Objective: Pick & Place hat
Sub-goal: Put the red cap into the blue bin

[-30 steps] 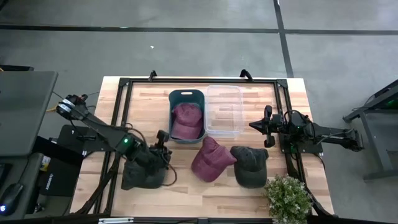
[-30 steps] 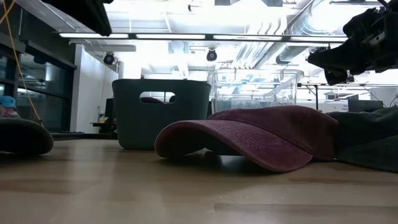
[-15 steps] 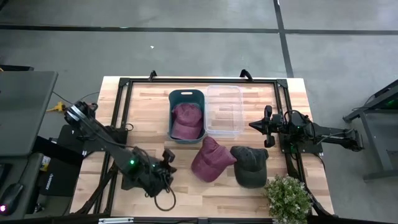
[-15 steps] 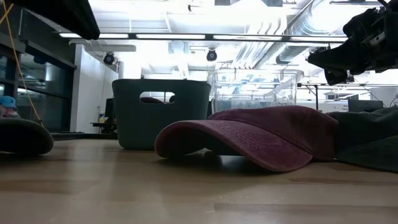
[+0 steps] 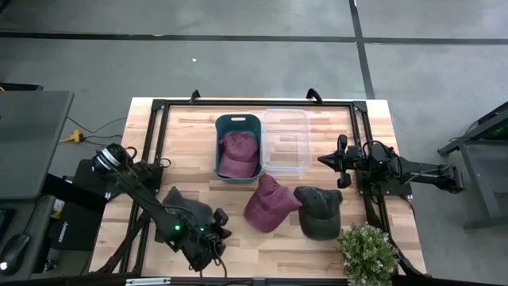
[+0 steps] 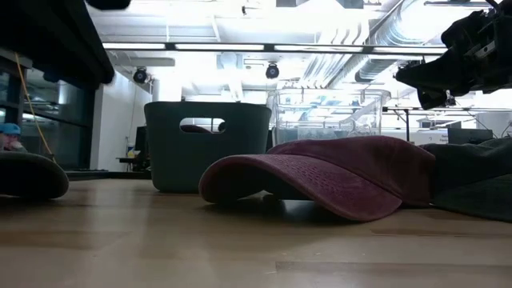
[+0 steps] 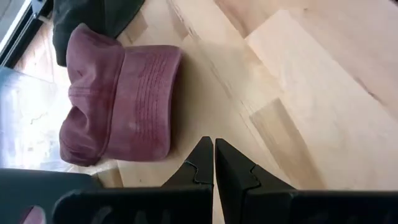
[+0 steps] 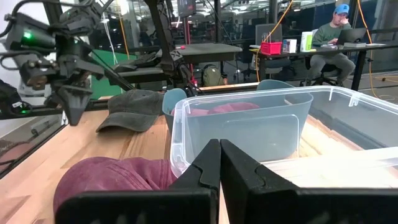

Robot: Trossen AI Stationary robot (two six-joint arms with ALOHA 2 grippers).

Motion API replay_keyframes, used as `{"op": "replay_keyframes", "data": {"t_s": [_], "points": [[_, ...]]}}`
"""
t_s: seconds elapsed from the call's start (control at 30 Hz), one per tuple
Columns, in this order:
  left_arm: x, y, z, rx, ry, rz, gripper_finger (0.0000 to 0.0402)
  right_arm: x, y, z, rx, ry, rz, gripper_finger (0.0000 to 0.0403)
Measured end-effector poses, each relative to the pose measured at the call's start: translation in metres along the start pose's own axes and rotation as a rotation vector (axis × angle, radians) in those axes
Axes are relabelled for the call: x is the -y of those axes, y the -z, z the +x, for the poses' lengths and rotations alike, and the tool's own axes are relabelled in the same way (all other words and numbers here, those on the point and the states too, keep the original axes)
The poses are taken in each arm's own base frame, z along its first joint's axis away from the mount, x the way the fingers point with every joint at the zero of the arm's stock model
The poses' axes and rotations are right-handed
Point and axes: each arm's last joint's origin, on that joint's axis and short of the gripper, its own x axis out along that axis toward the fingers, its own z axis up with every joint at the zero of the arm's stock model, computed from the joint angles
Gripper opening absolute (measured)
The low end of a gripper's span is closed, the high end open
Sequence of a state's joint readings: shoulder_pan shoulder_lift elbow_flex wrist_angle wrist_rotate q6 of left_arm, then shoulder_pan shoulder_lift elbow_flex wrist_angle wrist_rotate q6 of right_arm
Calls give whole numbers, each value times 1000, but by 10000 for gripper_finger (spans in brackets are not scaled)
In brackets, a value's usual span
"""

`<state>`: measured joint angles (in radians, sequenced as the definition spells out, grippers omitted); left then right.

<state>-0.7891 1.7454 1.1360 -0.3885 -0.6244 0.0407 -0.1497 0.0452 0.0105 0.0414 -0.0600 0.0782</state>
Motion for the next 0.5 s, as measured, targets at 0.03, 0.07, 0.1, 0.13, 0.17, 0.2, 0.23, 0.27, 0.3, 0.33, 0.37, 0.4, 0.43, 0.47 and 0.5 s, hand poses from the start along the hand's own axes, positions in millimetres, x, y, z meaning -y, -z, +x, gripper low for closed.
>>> {"op": "replay_keyframes", "data": {"t_s": [0.03,0.07,0.1,0.13,0.17,0.2,0.23,0.27,0.3,0.33,0.37,0.4,0.43,0.47,0.5], "points": [[2,0,2,5,-8,-7,0,0,0,0,0,0,0,0],[4,-1,4,16,-20,-21,0,0,0,0,0,0,0,0],[6,-3,8,31,-36,-37,0,0,0,0,0,0,0,0],[9,-5,12,43,-48,-49,0,0,0,0,0,0,0,0],[12,-5,17,48,-62,-53,0,0,0,0,0,0,0,0],[14,-4,20,49,-75,-50,0,0,0,0,0,0,0,0],[16,-4,23,50,-91,-43,0,0,0,0,0,0,0,0],[16,-5,24,61,-98,-42,0,0,0,0,0,0,0,0],[17,-7,26,76,-102,-49,0,0,0,0,-1,0,0,0],[18,-8,28,86,-109,-53,0,0,0,0,0,0,0,0],[20,-8,31,87,-122,-53,0,0,0,0,0,0,0,0],[22,-7,34,87,-139,-55,0,0,0,0,0,0,0,0],[23,-7,37,87,-168,-58,0,0,0,0,-1,0,0,0],[24,-7,39,88,-199,-62,0,0,0,0,0,0,0,0],[24,-7,40,90,-227,-66,0,0,0,0,0,0,0,0]]}}
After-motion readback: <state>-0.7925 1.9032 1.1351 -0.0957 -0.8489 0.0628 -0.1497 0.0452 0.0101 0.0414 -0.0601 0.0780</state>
